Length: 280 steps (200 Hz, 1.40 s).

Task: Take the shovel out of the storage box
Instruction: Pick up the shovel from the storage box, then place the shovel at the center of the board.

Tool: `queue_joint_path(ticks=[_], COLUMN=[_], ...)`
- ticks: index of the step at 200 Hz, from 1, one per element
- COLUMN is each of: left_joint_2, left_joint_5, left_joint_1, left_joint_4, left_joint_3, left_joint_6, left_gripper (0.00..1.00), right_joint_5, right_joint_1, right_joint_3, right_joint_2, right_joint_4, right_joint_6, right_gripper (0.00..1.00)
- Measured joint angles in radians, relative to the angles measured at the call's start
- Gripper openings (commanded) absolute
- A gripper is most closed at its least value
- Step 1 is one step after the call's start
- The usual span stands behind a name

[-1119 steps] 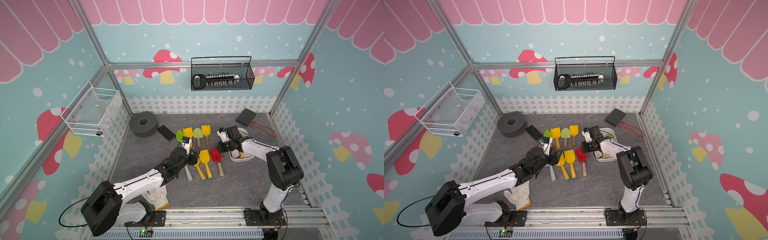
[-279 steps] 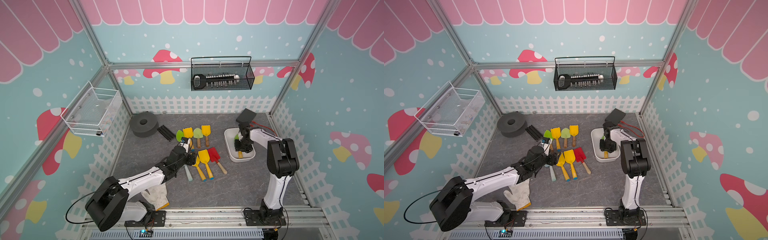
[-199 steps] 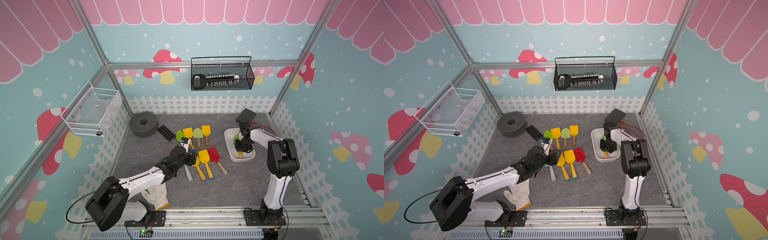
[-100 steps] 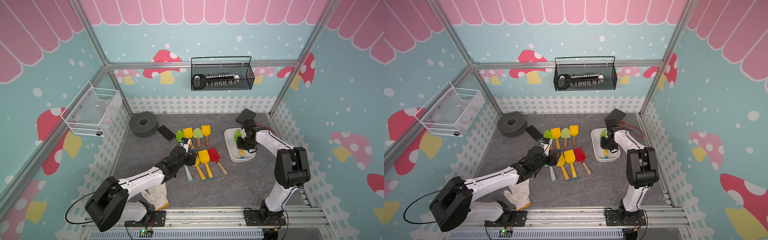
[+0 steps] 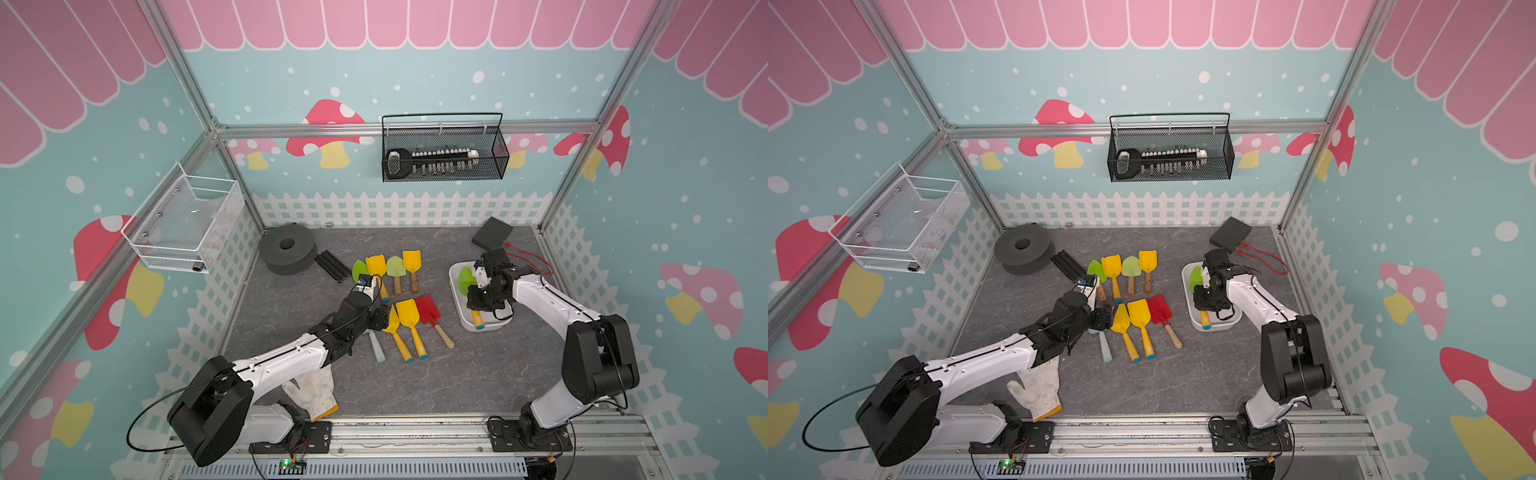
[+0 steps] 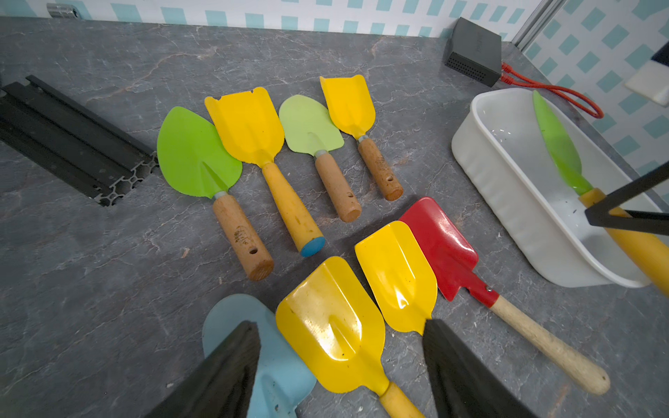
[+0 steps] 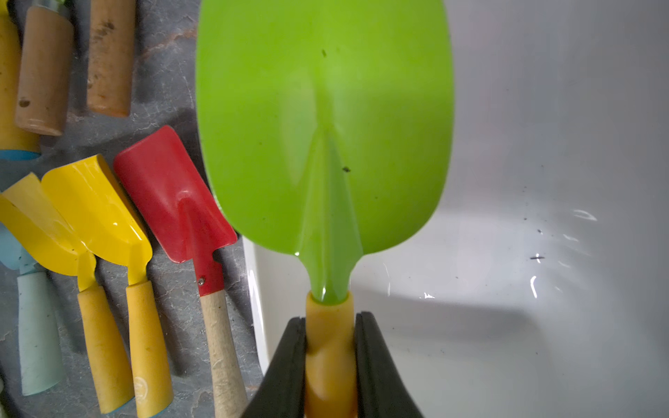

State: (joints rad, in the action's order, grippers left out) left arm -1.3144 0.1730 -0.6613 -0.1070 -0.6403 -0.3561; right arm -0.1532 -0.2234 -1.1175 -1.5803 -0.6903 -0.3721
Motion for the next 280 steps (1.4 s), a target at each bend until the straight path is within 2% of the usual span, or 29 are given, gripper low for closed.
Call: queue_joint_path(ticks=[79, 129, 176, 238, 280], left_joint_2=[0.082, 0.074, 0.067, 0.067, 0.067], left_joint_5=[0.028, 0.044, 0.056, 0.056, 0.056], left_joint_1=[0.0, 0.0, 0.0, 0.007, 0.007], left_joint_4=[0.017, 0.032, 0.054, 0.064, 0.066], left_joint_3=[0.0, -0.003, -0.008, -0.013, -0.015], left_joint_6=[-0.004, 0.006, 0.013, 0.012, 0.011], left_gripper=[0.75, 0.75, 0.75, 0.75, 0.75], right_joint_5=[-0.037, -0.072, -0.105, -0.07, 0.005], right_joint_1=[-0.029, -0.116, -0.251, -0.529, -0.554], right_joint_3=[0.172, 0.226, 0.218, 0.144, 0.087], right_joint_2=[0.256, 0.33, 0.325, 0.212, 0.201], right_joint_4=[-0.001, -0.058, -0.106, -0.116, -0.126], right_joint_6=[-0.008, -0.014, -0.019, -0.117, -0.15], right_gripper=[0.05, 0.08, 0.09, 0.09, 0.08])
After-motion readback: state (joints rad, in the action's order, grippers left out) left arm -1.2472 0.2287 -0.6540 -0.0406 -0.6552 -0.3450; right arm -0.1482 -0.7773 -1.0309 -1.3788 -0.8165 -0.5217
